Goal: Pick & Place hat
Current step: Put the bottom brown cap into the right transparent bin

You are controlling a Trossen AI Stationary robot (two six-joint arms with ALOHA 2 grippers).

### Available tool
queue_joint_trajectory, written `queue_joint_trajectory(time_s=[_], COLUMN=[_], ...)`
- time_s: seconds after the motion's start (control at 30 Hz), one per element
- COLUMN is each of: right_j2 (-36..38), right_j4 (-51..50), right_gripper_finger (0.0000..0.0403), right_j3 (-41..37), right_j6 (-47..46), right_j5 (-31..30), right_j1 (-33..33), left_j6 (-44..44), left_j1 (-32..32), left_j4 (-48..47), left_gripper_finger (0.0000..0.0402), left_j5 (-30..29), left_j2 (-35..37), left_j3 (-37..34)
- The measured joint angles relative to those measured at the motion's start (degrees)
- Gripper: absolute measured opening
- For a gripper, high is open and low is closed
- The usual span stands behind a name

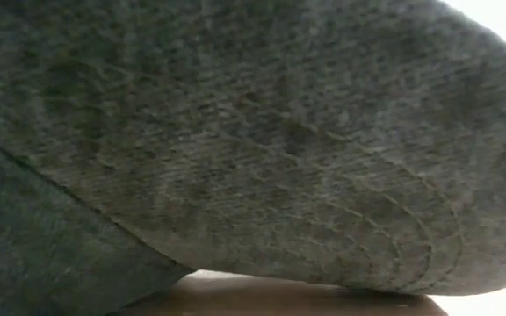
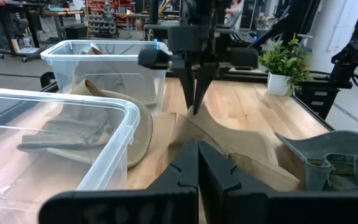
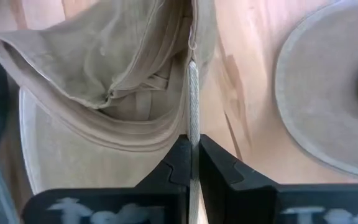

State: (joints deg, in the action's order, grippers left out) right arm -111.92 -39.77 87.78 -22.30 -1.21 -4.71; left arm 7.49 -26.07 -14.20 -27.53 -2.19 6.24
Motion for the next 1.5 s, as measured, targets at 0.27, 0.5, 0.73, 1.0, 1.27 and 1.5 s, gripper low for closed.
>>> queue_joint_trajectory(time_s=[0.27, 0.5, 0.73, 1.0, 1.27, 1.5], right_j2=[0.0, 0.0, 0.19, 0.2, 0.2, 0.22], right_j4=[-10.74, -19.78, -26.47, -33.4, -36.94, -41.82], right_gripper_finger=[0.001, 0.0009, 0.0009, 0.0009, 0.0008, 0.0008], right_j3=[5.88, 11.93, 16.56, 21.4, 25.71, 28.48], right_j6=[0.16, 1.08, 0.62, -0.28, -2.01, -4.83], right_j5=[0.0, 0.11, 1.63, 3.13, 5.69, 5.79], right_j1=[0.02, 0.08, 0.13, 0.15, 0.13, 0.13], left_j6=[0.0, 0.0, 0.0, 0.0, 0.0, 0.0], left_j1=[0.01, 0.01, 0.01, 0.01, 0.01, 0.01], left_j4=[0.0, 0.0, 0.0, 0.0, 0.0, 0.0], left_gripper_finger=[0.0, 0.0, 0.0, 0.0, 0.0, 0.0], left_j5=[0.0, 0.0, 0.0, 0.01, 0.0, 0.01], left_j2=[0.01, -0.01, -0.01, 0.0, -0.01, -0.01], left_j3=[-0.02, -0.02, -0.02, -0.01, -0.02, -0.01])
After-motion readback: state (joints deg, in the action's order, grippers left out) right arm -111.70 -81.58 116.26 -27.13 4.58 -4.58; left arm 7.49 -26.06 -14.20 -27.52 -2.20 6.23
